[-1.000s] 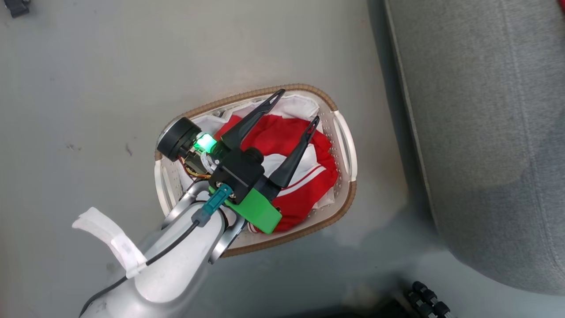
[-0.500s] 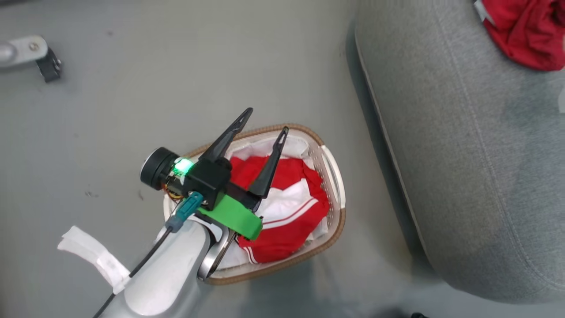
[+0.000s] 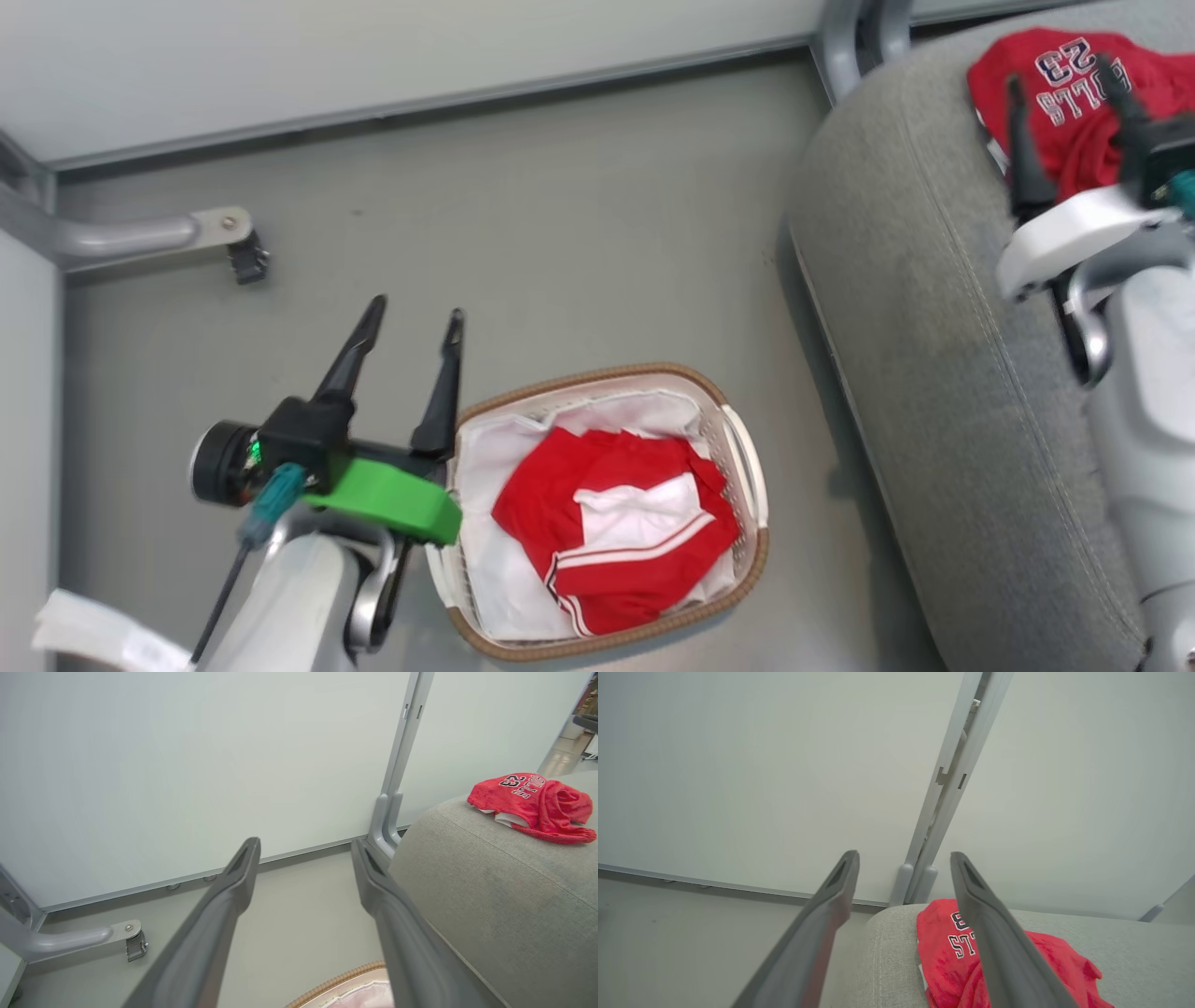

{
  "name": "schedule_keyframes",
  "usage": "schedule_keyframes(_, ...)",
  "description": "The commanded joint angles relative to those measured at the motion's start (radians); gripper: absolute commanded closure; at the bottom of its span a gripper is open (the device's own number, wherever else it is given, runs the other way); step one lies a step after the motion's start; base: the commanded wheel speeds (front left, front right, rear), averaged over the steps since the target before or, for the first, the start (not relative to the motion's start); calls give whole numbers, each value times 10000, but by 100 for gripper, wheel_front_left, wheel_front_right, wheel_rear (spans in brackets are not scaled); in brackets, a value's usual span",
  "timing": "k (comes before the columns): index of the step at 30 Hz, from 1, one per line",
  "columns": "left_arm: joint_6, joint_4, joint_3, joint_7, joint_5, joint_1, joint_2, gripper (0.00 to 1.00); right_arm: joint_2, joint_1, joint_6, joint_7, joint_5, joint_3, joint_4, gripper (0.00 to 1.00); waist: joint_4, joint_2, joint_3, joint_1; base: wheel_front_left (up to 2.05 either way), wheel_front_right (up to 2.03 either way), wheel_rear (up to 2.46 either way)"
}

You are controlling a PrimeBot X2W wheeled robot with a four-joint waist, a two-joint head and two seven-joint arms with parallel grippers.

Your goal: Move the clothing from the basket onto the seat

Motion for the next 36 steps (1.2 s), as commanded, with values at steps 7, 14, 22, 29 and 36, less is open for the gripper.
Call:
schedule_keyframes(7, -53, -24, 1525, -11, -57, 1323, -356, 0, 1177, 1460, -14, -16, 83, 199, -769, 0, 1223, 17, -1142, 1, 0, 0, 0)
schedule_keyframes(14, -353, 70, 2581, -10, 186, 2334, -769, 0, 1847, 3086, -14, -16, 7, 156, -1707, 0, 1682, 17, -1538, 1, 0, 0, 0)
schedule_keyframes(22, -651, 208, 3180, -10, 525, 3075, -1133, 0, 1980, 5092, -14, -15, 390, 150, -2807, 0, 1785, 17, -2054, 1, 0, 0, 0)
schedule_keyframes(29, -828, 323, 3416, -10, 615, 3447, -1261, 0, 1984, 6081, -14, -16, 821, 254, -3315, 0, 1599, 17, -2419, 1, 0, 0, 0)
schedule_keyframes(36, -929, 385, 3464, -10, 730, 3536, -1308, 0, 1986, 6505, -14, -16, 863, 381, -3250, 0, 1449, 17, -2596, 1, 0, 0, 0)
